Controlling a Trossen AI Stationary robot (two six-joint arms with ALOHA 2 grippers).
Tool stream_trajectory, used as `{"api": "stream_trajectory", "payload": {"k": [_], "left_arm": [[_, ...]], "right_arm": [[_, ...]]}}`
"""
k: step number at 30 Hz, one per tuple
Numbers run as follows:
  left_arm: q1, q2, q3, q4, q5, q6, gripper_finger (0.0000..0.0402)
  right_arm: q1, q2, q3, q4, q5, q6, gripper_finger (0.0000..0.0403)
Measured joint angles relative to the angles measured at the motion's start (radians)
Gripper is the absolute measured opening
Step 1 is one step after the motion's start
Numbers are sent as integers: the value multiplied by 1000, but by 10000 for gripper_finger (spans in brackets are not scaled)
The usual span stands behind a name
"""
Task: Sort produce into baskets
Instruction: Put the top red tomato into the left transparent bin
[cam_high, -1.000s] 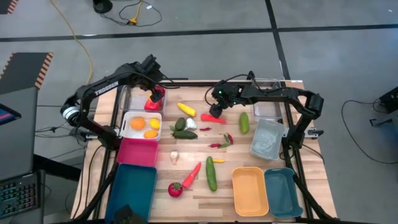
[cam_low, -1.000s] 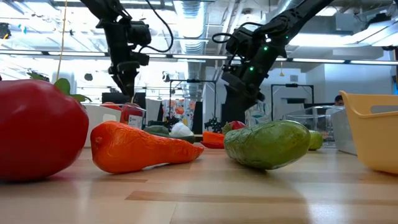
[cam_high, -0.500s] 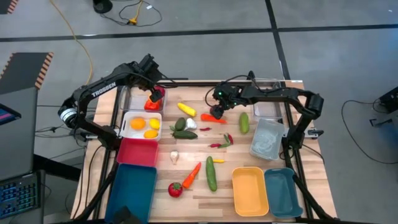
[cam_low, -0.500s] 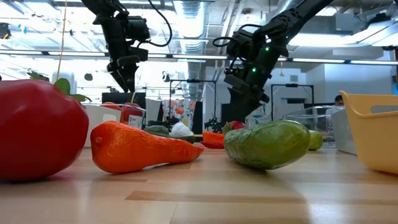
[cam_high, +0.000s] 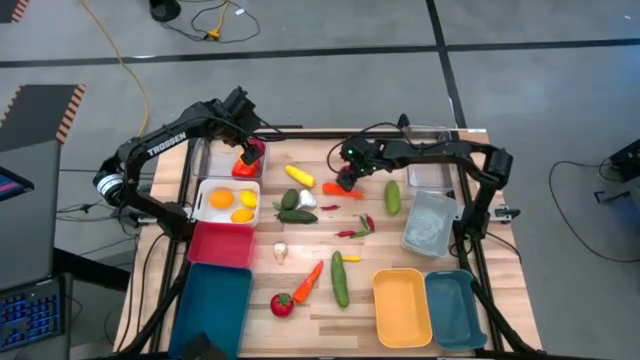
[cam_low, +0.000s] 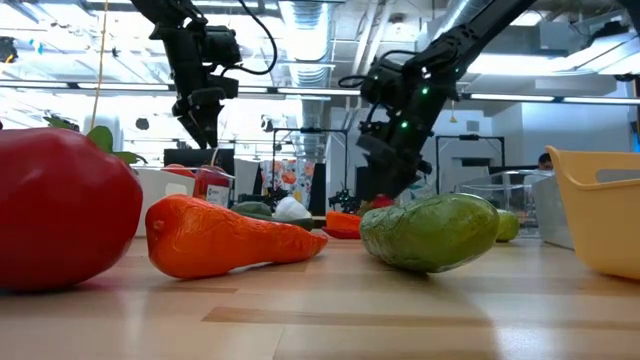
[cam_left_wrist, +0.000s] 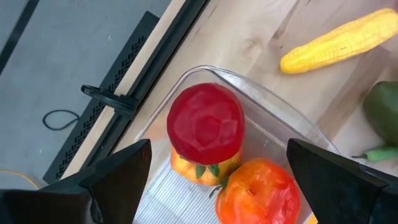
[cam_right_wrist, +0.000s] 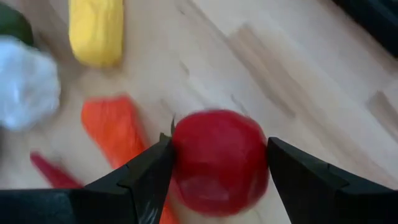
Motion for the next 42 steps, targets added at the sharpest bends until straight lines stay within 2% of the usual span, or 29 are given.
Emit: {"api": "stream_trajectory", "payload": {"k": [6,18,29,42], "left_arm": [[-1,0,0,0,0,0,363],[0,0,0,1,0,0,363],[0,0,0,1,0,1,363],[0,0,0,1,-1,1,363]], "right_arm": [[5,64,1,60,-15,1,286],[8,53,3,33,-28,1,285],[9,58,63,-31,-30,-1,244],[11,28,74,-52,-30,-1,241]]}}
